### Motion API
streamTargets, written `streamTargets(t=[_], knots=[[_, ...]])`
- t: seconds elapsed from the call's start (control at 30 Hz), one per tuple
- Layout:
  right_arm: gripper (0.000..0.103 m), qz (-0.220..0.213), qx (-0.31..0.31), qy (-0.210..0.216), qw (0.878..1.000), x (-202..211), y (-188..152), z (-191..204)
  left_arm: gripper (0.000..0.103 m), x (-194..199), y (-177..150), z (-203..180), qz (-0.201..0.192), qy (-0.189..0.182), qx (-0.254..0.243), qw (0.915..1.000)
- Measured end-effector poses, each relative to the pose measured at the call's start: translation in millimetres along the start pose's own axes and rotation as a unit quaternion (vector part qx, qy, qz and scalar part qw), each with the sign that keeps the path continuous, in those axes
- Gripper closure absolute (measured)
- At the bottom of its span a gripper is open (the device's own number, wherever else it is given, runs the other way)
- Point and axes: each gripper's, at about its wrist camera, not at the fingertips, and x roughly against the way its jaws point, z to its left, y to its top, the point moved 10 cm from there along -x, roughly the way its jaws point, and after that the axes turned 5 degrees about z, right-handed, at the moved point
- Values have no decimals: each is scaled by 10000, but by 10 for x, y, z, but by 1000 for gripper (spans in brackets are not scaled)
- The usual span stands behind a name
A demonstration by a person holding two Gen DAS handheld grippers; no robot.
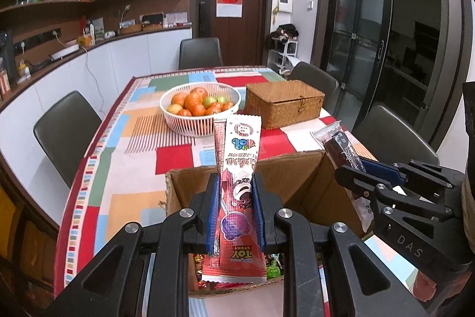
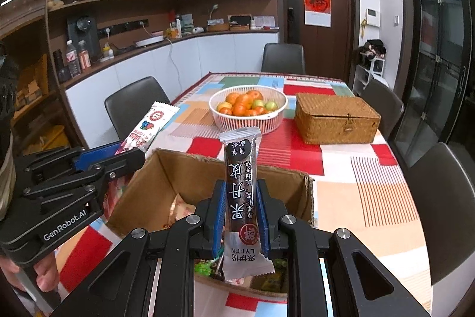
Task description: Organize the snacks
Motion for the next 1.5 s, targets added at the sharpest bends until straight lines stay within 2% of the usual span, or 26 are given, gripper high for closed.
streamTargets(t=[0.1,0.13,0.17,0.23,0.27,0.33,0.53,0.67,0.73,0.87,0.93,1.07,1.13,1.2,1.37,1.5], knots=[[82,98,-22,-5,9999,-92,-25,-18,80,-90,-38,-3,104,45,-24,9999],[82,138,-34,-7,9999,-127,-37,-28,77,-105,-50,0,119,60,-33,9999],[82,154,-39,-11,9999,-146,-42,-33,68,-123,-61,5,127,117,-60,9998],[81,189,-47,-48,9998,-189,-59,-47,63,-123,-77,20,116,226,-83,9996],[80,167,-50,-101,9998,-200,-67,-60,63,-115,-88,18,114,224,-86,9996],[65,171,-10,-240,9996,-208,-93,-72,63,-77,-122,14,81,239,-64,9997],[64,107,-49,-219,9997,-86,-191,-43,59,126,-279,34,-25,337,171,9993],[64,-51,-3,-238,9997,109,-276,5,54,308,-419,-8,-110,406,182,9989],[58,-127,-1,-266,9996,211,-330,16,50,418,-502,-38,-188,418,183,9988],[55,-307,-31,-369,9988,438,-475,21,47,647,-660,-99,-368,445,160,9982],[49,-347,-76,-369,9987,535,-554,24,43,776,-730,-125,-479,489,154,9975],[45,-482,-77,-473,9977,769,-688,46,36,1034,-866,-180,-693,636,77,9955],[35,-570,-79,-570,9967,909,-758,47,31,1146,-923,-213,-790,723,8,9942],[30,-642,-101,-622,9959,1022,-815,54,27,1249,-968,-240,-884,748,7,9933],[24,-821,-128,-824,9931,1314,-984,72,14,1503,-1087,-286,-1115,844,-14,9902],[19,-890,-140,-896,9919,1468,-1102,97,9,1644,-1193,-288,-1202,959,11,9881]])
